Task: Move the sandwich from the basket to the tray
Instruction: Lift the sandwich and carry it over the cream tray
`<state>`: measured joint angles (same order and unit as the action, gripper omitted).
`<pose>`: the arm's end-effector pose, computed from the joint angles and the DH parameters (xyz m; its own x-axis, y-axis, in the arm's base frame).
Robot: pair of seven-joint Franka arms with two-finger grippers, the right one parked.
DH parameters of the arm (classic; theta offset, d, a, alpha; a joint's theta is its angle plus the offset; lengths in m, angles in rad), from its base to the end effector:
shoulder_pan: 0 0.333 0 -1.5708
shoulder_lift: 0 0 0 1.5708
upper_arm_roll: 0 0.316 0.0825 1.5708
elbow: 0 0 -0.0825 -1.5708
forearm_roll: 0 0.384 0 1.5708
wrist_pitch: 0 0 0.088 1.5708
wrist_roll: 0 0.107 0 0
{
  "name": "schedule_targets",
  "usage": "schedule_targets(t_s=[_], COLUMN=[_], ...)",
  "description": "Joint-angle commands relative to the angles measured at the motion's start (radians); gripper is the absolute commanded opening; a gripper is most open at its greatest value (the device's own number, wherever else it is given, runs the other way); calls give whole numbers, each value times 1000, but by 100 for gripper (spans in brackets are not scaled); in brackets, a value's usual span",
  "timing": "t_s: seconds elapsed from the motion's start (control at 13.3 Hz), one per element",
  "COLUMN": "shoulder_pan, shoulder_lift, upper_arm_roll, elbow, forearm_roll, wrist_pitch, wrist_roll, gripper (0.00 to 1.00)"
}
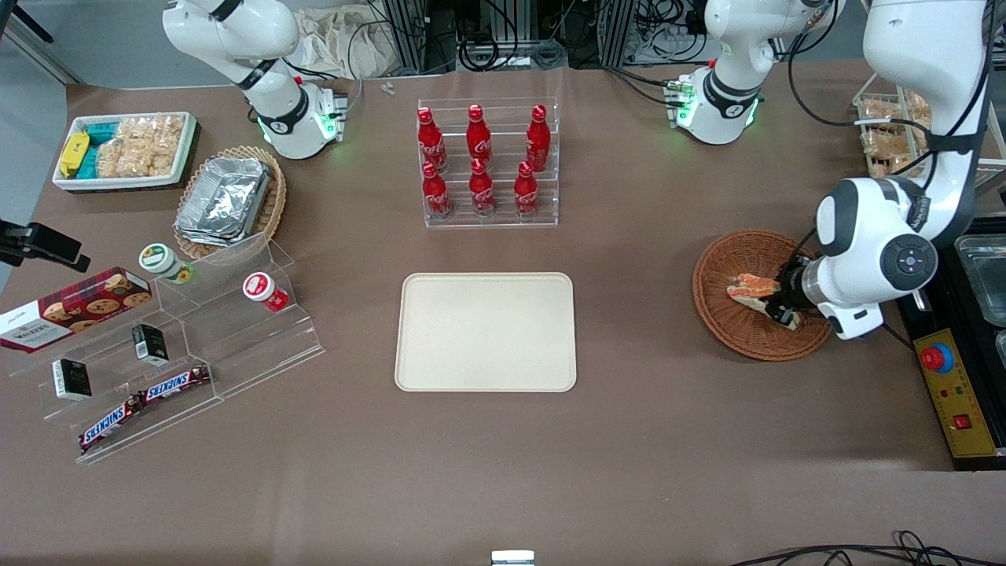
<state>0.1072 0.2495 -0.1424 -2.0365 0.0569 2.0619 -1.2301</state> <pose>0.5639 -0.0153 0.3068 0.3894 0.9187 -0.0657 0.8948 -0.3942 -0.2094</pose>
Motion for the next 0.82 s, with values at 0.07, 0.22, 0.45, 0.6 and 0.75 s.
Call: schedule_targets(t_s=[0.07, 0.22, 0.45, 0.6, 0.75], shoulder_pan=[-11, -11, -12, -26, -87], shoulder_lift=[16, 51, 82, 157, 255], upper_arm_roll=[-87, -169, -359, -462, -514], elbow=[353, 537, 590, 613, 621], forearm_roll=[3, -6, 4, 17, 99], wrist_pitch=[-343, -494, -511, -487, -397], wrist_roll=[21, 110, 257, 261, 264], gripper=[2, 9, 0, 0, 0])
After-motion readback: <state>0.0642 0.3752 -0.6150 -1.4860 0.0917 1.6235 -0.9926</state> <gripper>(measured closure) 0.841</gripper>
